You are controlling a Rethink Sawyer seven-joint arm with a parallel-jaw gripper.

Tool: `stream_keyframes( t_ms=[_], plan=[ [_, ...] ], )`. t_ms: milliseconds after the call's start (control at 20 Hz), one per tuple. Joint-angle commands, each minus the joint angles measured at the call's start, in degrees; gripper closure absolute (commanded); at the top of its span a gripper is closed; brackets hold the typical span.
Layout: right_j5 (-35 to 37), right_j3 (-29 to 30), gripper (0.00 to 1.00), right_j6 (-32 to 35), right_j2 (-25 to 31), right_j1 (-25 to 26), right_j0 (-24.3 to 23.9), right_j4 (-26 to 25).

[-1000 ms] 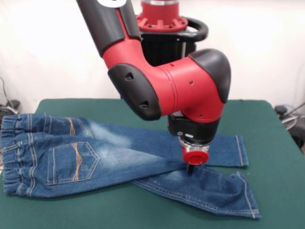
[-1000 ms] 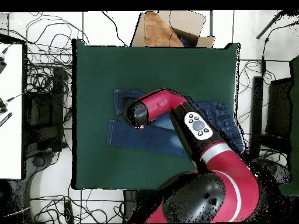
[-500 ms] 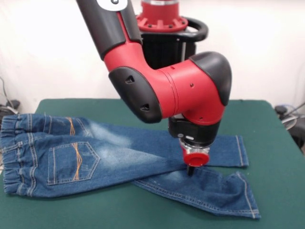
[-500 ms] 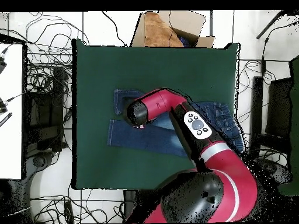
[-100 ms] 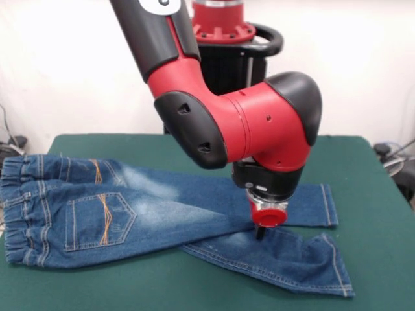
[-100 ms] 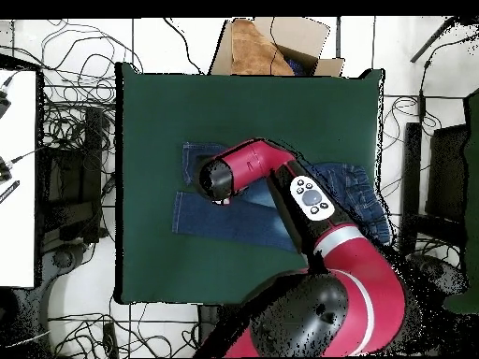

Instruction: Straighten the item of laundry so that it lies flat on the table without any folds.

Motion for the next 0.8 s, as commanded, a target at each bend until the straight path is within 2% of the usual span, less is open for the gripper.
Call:
stream_keyframes(
  t_ms=[50,650,800],
  plan=[
    [1.8,-4.1,0.00,-7.1,-3.8,4.6,2.0,-4.3],
    [1.0,-3.8,0.00,-6.9,-3.2,4.7,1.3,-4.0],
    [0.4,-2.7,0.00,-7.6,-2.6,3.3,0.3,-3.7]
  ],
)
